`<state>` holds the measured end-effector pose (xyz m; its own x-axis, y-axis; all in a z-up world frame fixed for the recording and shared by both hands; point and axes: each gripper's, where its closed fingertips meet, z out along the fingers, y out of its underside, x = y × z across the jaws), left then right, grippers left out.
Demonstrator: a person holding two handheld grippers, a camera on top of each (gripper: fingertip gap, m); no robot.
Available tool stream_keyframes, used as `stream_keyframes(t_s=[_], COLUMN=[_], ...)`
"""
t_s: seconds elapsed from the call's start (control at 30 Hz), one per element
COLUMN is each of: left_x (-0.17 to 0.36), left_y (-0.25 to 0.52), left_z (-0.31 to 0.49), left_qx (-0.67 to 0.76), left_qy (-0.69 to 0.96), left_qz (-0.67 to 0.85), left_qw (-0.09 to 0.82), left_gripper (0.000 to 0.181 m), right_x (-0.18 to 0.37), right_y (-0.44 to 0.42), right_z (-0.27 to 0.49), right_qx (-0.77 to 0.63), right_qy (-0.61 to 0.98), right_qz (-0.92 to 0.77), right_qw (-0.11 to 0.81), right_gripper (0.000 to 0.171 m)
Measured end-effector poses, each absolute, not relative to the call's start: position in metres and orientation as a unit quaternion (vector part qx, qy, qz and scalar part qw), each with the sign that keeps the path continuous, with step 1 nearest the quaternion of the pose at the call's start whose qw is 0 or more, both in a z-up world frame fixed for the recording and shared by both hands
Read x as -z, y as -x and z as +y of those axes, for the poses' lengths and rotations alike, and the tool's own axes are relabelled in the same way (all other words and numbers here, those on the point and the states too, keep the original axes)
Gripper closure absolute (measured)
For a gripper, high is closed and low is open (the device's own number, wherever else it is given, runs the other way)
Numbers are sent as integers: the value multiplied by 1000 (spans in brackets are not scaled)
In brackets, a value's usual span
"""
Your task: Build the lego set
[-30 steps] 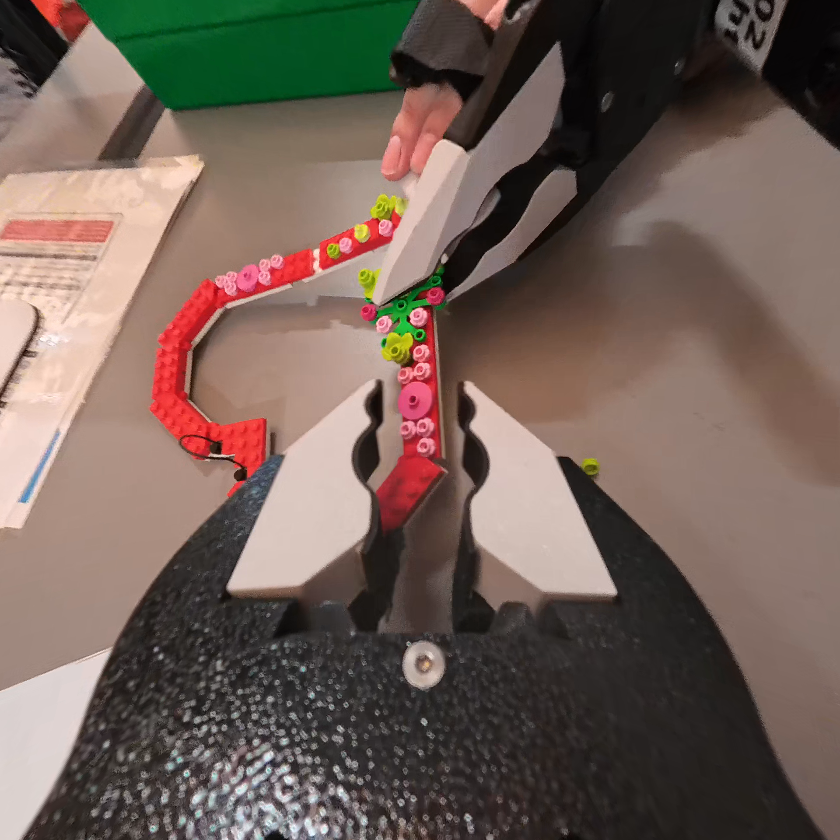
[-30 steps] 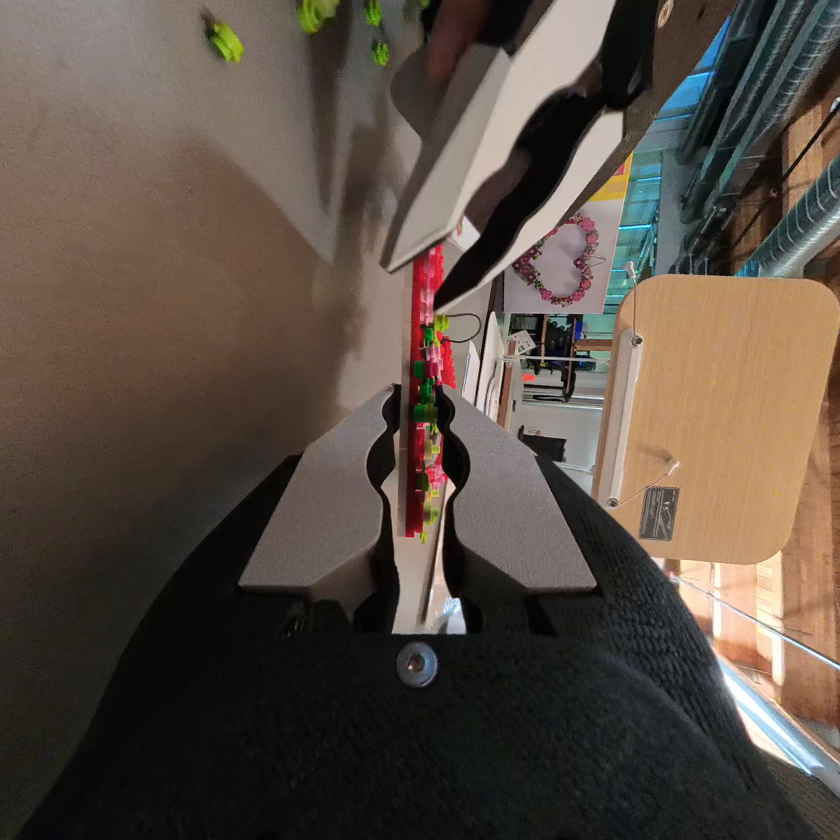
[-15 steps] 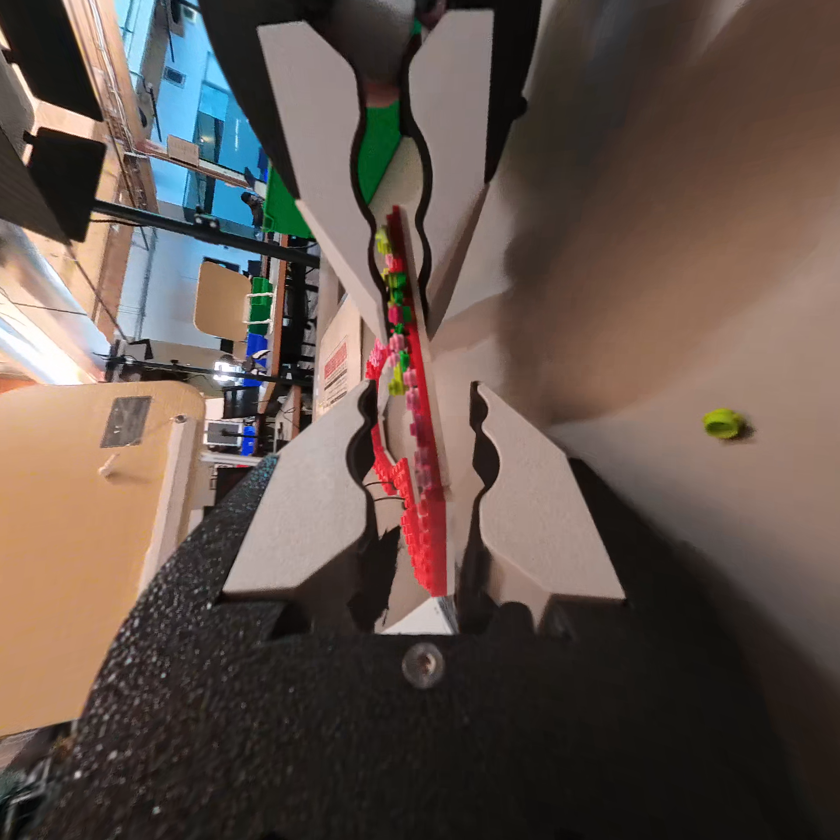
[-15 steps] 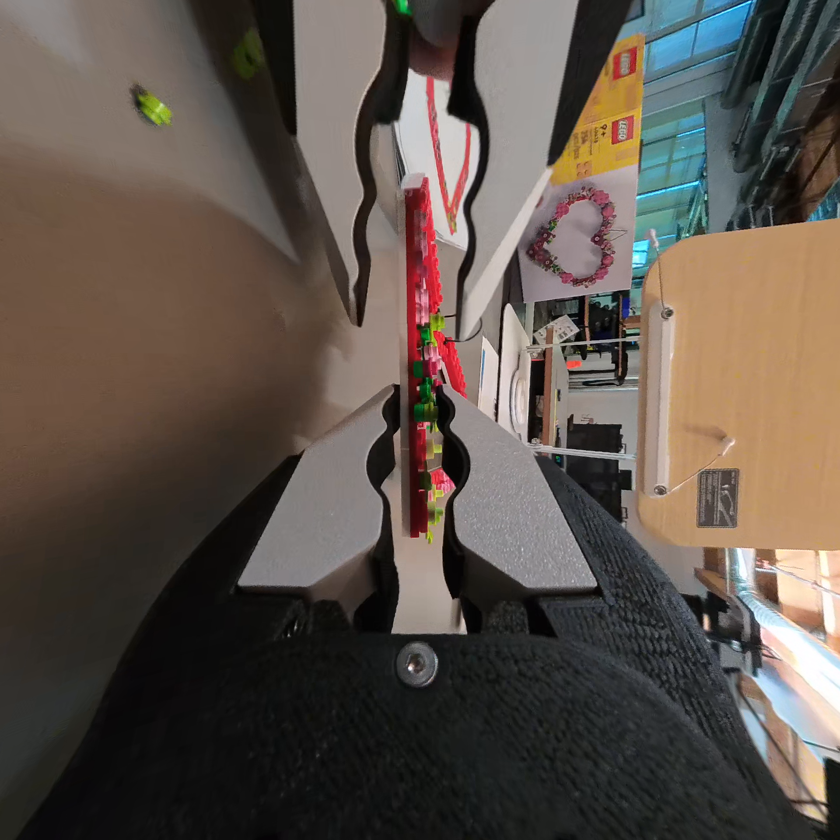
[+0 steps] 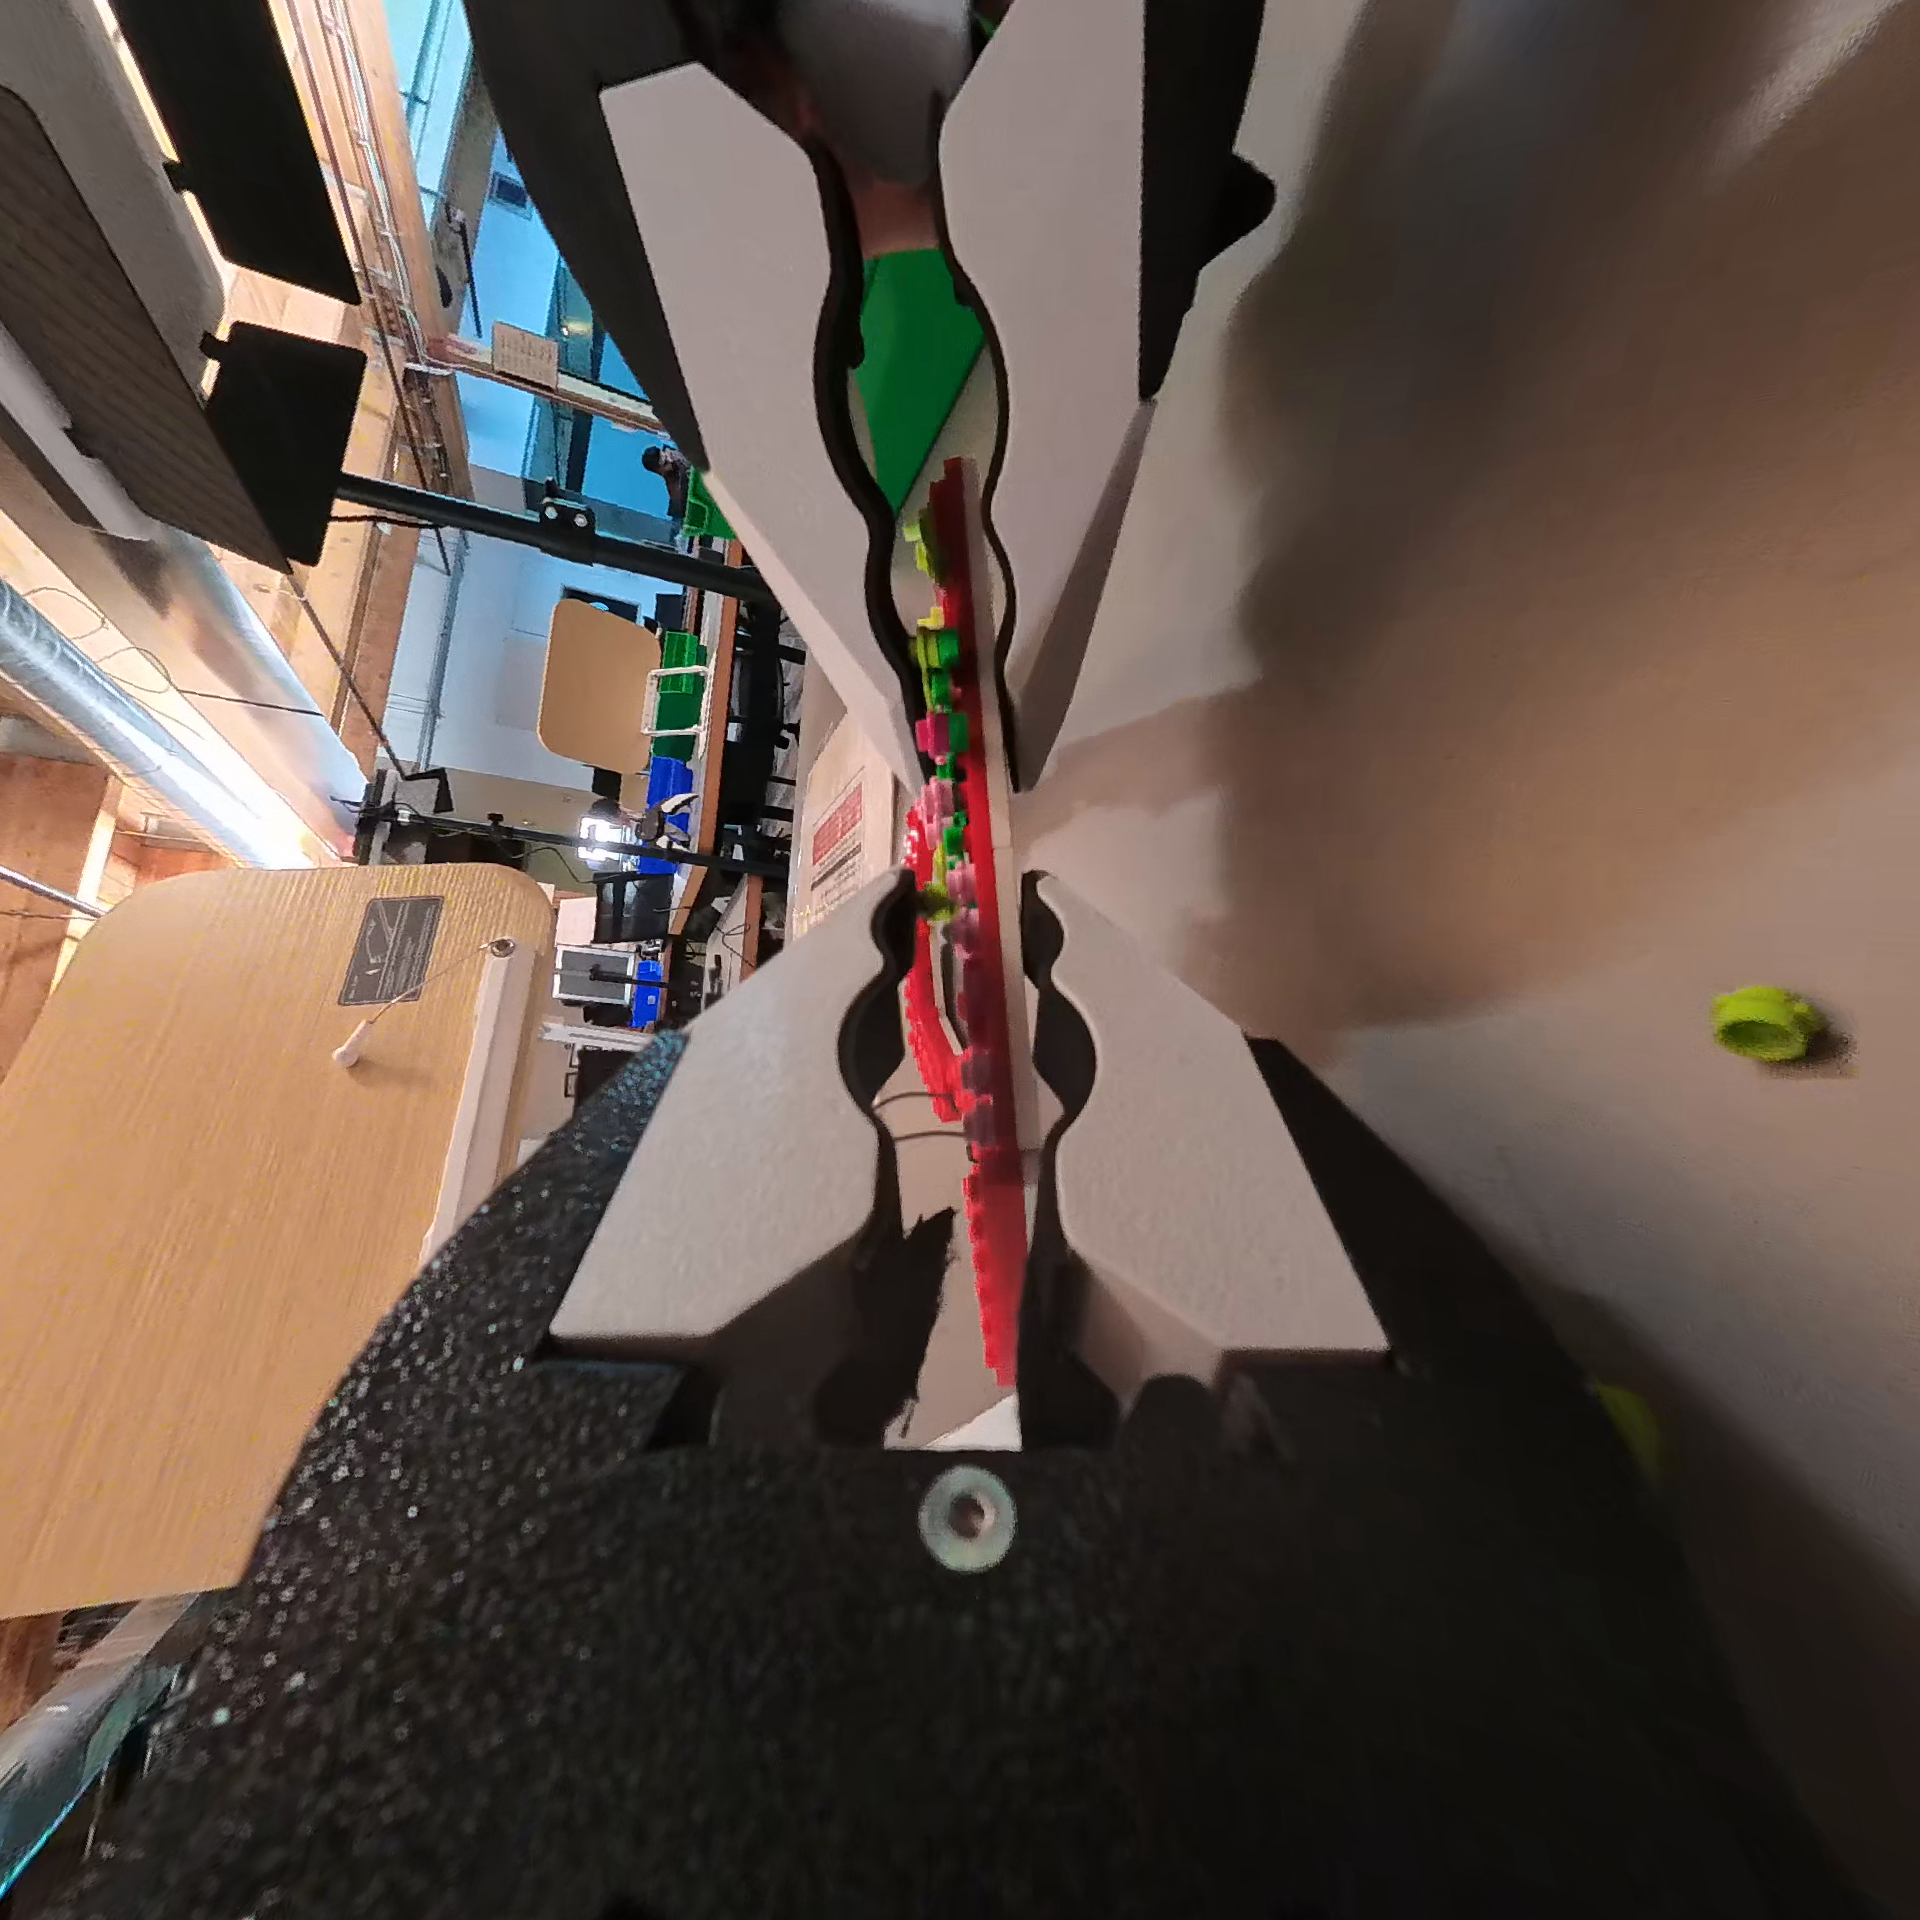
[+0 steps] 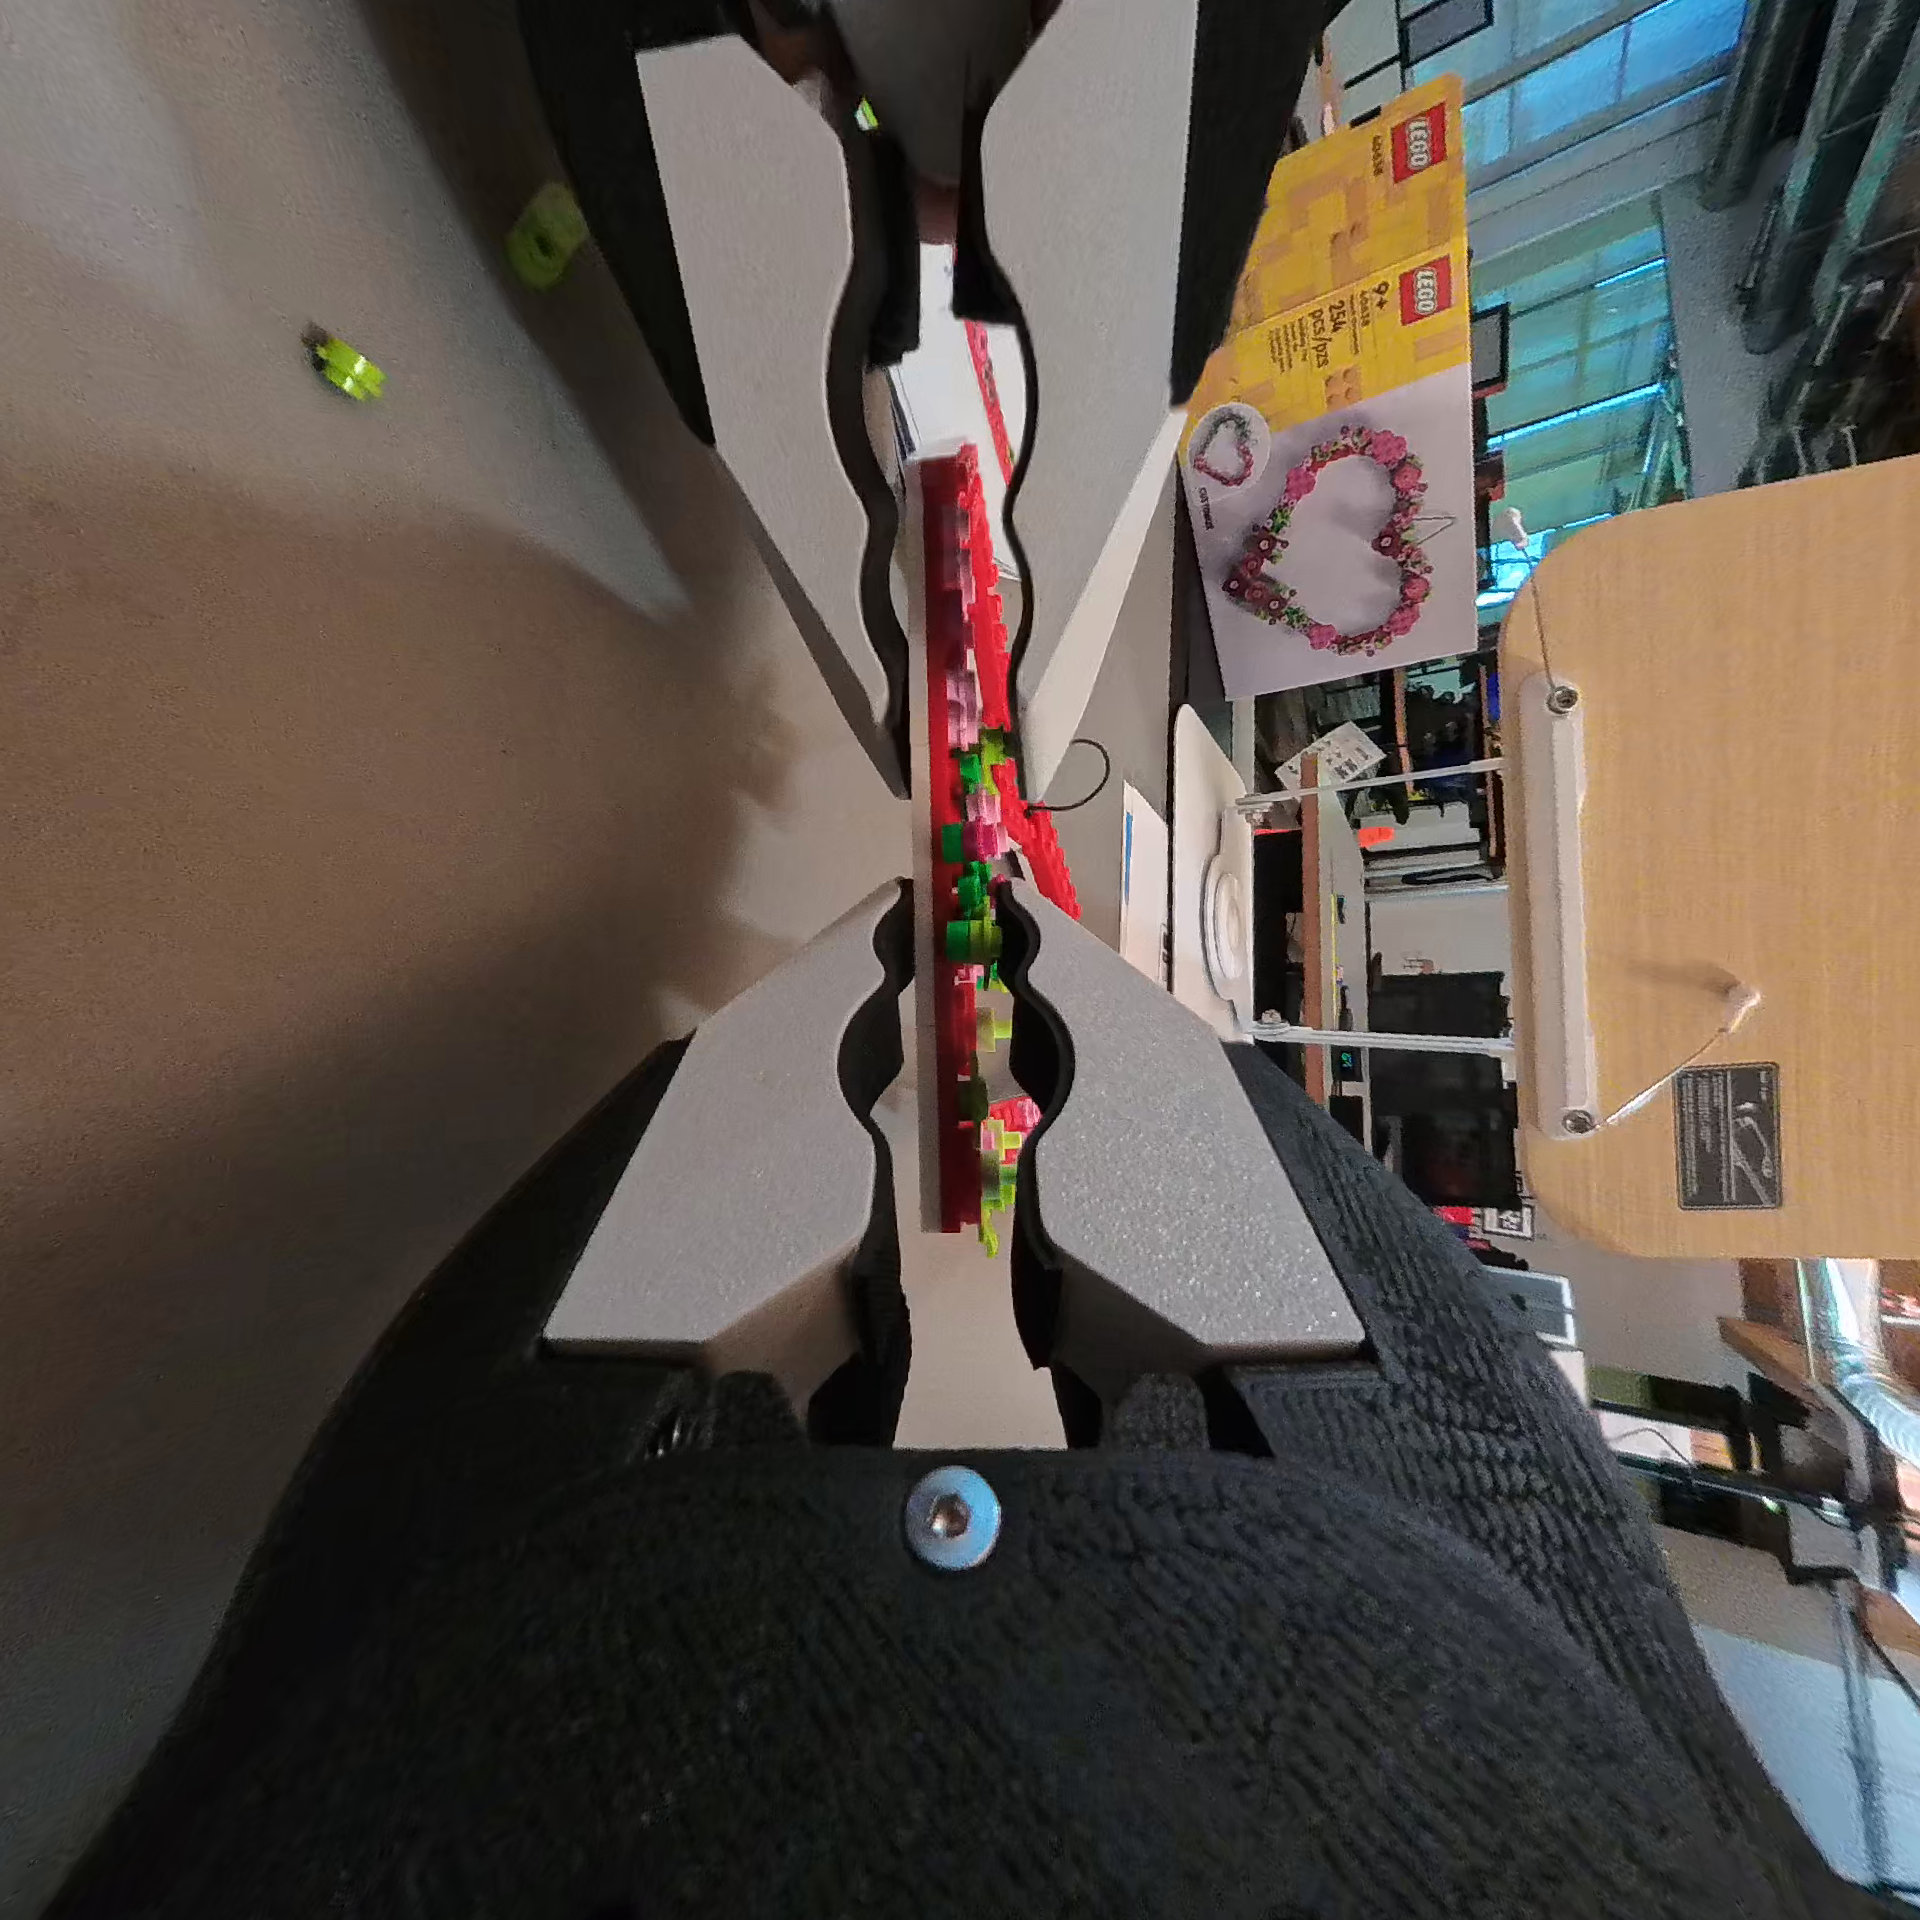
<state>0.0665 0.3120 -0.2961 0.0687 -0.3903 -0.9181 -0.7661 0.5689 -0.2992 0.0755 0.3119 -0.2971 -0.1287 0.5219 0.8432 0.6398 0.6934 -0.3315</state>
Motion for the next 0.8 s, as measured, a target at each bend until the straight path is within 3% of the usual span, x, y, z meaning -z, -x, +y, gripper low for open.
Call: stream_keyframes(t_s=[0.8], left_x=[298], left_y=[-64], left_z=[314], left_qx=[-115], left_qy=[480], left_qz=[655], left_qw=[572], left_gripper=[165], right_x=[288], right_y=[-76], right_z=[303], right_qx=[-11], right_qy=[391], right_qz=[-739], right_qw=[548], right_gripper=[145])
